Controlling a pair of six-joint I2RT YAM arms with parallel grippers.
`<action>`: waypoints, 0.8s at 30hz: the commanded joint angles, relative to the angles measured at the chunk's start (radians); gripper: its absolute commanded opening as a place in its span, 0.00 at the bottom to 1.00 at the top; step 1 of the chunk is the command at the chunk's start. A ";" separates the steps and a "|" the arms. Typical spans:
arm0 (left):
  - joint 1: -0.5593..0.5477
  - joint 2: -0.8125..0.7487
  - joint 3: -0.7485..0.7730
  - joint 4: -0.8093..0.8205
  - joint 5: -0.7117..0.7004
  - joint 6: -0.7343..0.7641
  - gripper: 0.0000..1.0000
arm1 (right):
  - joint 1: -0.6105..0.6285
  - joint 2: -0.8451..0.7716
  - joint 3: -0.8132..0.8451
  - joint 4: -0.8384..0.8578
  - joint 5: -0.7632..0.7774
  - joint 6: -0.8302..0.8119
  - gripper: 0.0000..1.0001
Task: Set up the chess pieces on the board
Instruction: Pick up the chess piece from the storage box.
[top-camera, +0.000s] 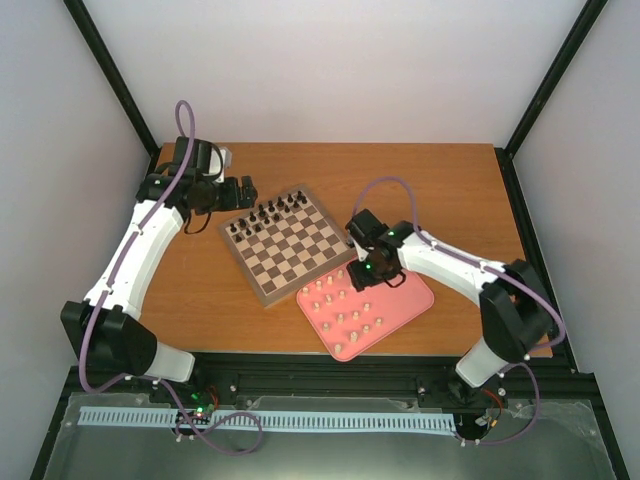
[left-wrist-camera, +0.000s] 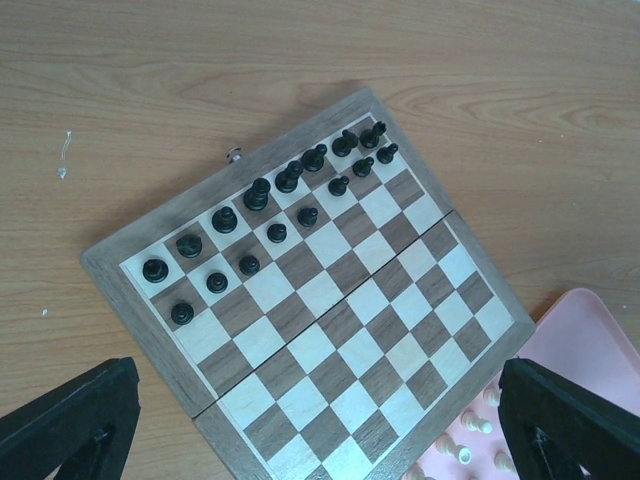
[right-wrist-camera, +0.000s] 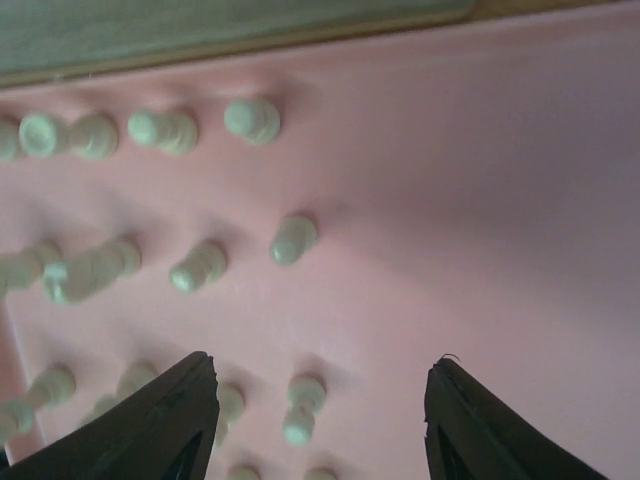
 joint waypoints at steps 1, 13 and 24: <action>0.006 0.015 0.042 -0.023 -0.004 0.039 1.00 | 0.007 0.095 0.104 0.044 0.001 0.008 0.56; 0.006 0.013 0.043 -0.027 -0.007 0.043 1.00 | 0.006 0.267 0.238 0.067 -0.022 -0.014 0.41; 0.006 0.017 0.039 -0.041 -0.032 0.050 1.00 | 0.006 0.324 0.260 0.062 -0.071 -0.048 0.35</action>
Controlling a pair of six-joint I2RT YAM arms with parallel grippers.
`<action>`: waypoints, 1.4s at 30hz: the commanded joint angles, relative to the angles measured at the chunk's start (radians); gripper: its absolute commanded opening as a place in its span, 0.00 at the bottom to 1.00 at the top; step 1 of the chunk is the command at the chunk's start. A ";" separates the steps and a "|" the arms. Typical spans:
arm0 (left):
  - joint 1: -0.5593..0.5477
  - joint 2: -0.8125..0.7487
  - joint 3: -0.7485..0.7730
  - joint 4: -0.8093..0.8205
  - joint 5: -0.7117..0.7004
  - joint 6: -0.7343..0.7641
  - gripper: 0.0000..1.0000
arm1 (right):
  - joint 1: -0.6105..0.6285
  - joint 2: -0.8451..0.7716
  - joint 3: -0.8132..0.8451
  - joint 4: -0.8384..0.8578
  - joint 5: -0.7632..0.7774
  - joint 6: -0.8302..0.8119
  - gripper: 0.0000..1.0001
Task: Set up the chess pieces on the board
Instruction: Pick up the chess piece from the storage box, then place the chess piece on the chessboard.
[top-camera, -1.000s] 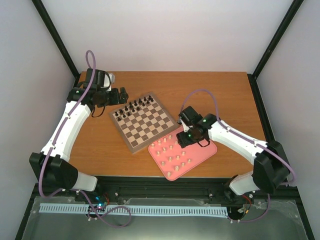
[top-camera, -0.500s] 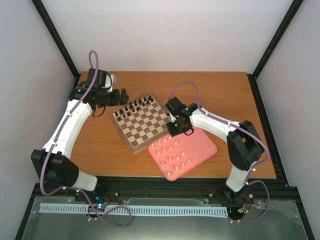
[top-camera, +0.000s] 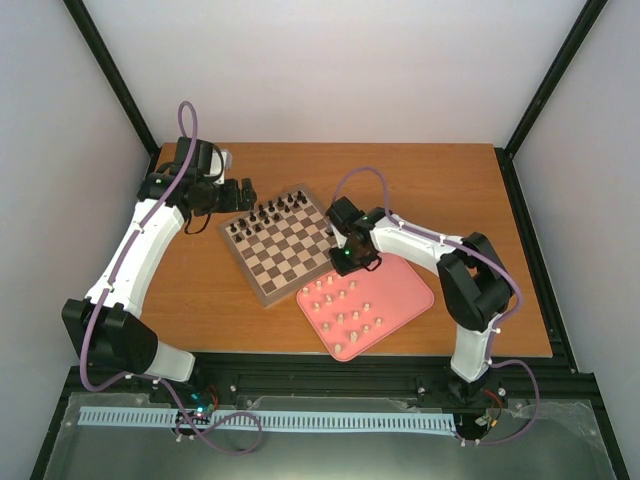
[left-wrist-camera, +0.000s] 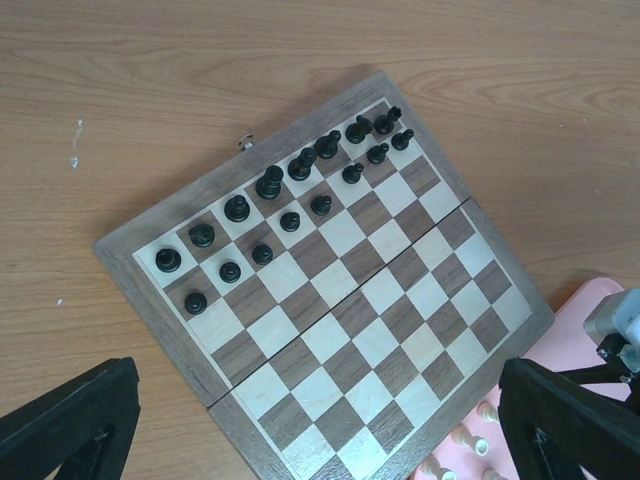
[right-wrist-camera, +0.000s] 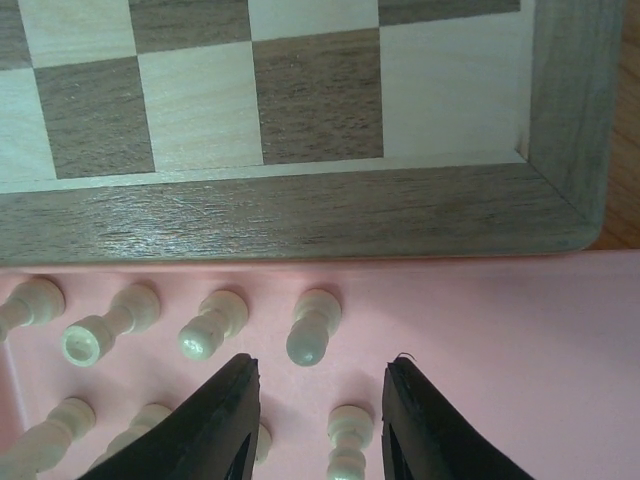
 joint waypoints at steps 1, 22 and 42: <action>0.006 0.004 0.036 -0.017 -0.020 0.027 1.00 | 0.006 0.032 0.028 0.003 -0.027 -0.019 0.35; 0.006 0.001 0.033 -0.021 -0.029 0.032 1.00 | 0.006 0.092 0.052 -0.006 -0.025 -0.018 0.21; 0.006 -0.004 0.021 -0.017 -0.027 0.032 1.00 | -0.009 0.029 0.284 -0.169 0.079 -0.021 0.03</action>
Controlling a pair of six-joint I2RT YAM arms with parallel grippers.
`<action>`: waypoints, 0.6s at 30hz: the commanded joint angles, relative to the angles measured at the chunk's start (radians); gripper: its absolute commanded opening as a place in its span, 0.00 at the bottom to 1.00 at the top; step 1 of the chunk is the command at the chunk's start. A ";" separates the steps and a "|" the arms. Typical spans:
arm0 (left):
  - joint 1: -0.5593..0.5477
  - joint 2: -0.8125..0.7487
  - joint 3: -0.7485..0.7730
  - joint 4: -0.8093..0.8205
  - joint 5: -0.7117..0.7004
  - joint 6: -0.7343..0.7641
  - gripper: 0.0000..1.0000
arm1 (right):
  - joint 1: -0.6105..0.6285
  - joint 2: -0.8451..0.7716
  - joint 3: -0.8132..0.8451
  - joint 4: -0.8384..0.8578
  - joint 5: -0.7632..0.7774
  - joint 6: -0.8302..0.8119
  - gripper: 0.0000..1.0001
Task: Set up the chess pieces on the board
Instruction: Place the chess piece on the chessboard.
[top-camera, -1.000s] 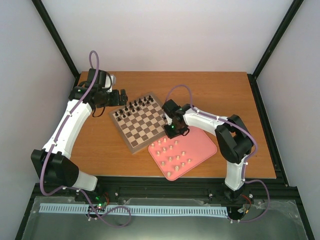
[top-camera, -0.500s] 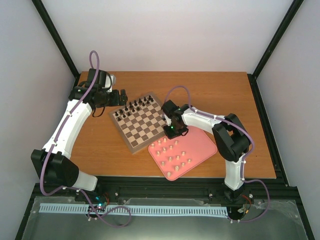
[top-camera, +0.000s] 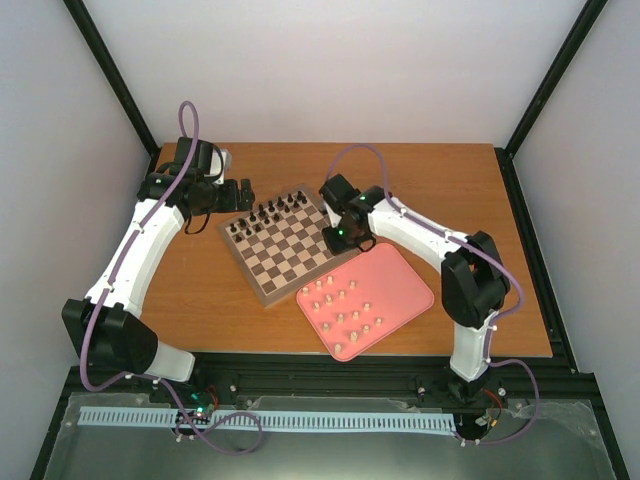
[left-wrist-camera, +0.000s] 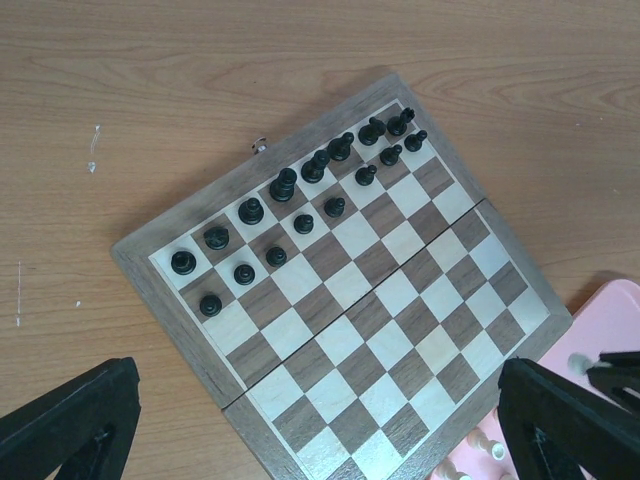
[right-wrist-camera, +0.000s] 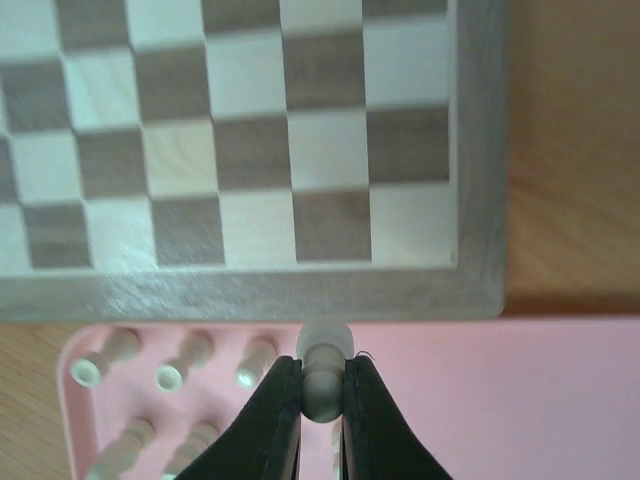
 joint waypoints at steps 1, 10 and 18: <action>0.006 -0.004 0.022 -0.015 0.001 0.015 1.00 | -0.015 0.012 0.113 -0.049 0.058 -0.002 0.03; 0.006 -0.009 0.021 -0.020 0.000 0.015 1.00 | -0.055 0.230 0.363 -0.138 0.083 -0.029 0.03; 0.006 -0.007 0.023 -0.021 -0.013 0.020 1.00 | -0.059 0.275 0.377 -0.151 0.070 -0.042 0.03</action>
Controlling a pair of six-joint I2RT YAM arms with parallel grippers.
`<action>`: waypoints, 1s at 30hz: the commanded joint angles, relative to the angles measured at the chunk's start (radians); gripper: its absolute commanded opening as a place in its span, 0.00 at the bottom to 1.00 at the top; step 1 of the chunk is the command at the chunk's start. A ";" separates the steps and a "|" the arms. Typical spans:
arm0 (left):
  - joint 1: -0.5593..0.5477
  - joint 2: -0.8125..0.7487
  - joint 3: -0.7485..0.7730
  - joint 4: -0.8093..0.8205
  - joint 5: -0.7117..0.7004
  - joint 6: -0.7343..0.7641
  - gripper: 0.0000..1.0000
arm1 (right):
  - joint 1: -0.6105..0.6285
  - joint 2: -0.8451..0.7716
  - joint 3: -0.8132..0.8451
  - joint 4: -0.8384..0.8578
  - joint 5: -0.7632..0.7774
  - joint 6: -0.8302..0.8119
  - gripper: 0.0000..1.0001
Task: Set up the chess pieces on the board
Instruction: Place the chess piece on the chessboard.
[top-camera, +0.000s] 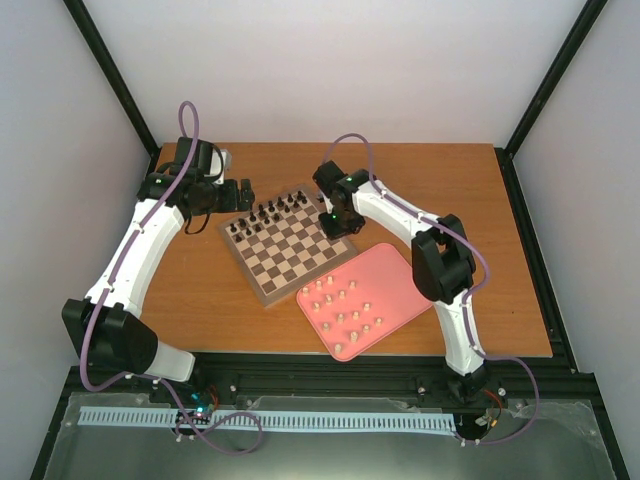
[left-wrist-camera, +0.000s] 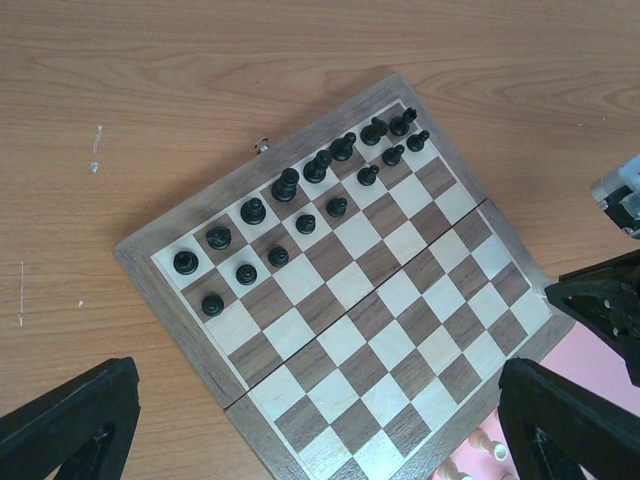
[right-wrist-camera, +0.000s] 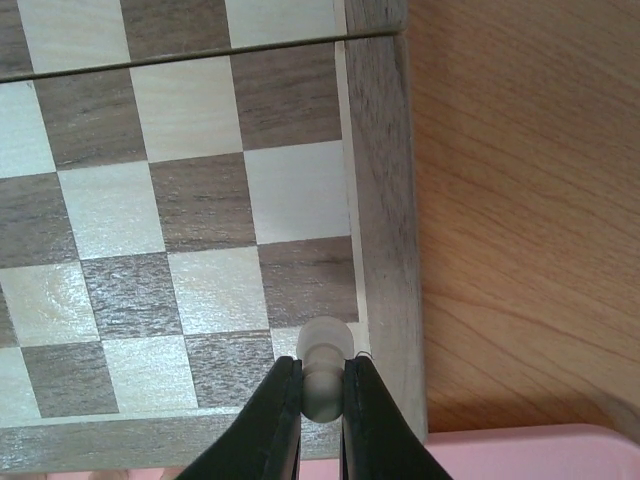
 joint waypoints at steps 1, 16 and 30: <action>0.006 -0.008 0.022 -0.021 -0.011 0.020 1.00 | 0.000 0.003 0.017 -0.025 0.002 -0.015 0.03; 0.006 -0.008 0.012 -0.017 -0.009 0.022 1.00 | 0.000 0.064 0.050 -0.009 -0.026 -0.013 0.04; 0.006 -0.001 0.012 -0.017 -0.008 0.023 1.00 | 0.000 0.103 0.088 -0.029 -0.032 -0.020 0.05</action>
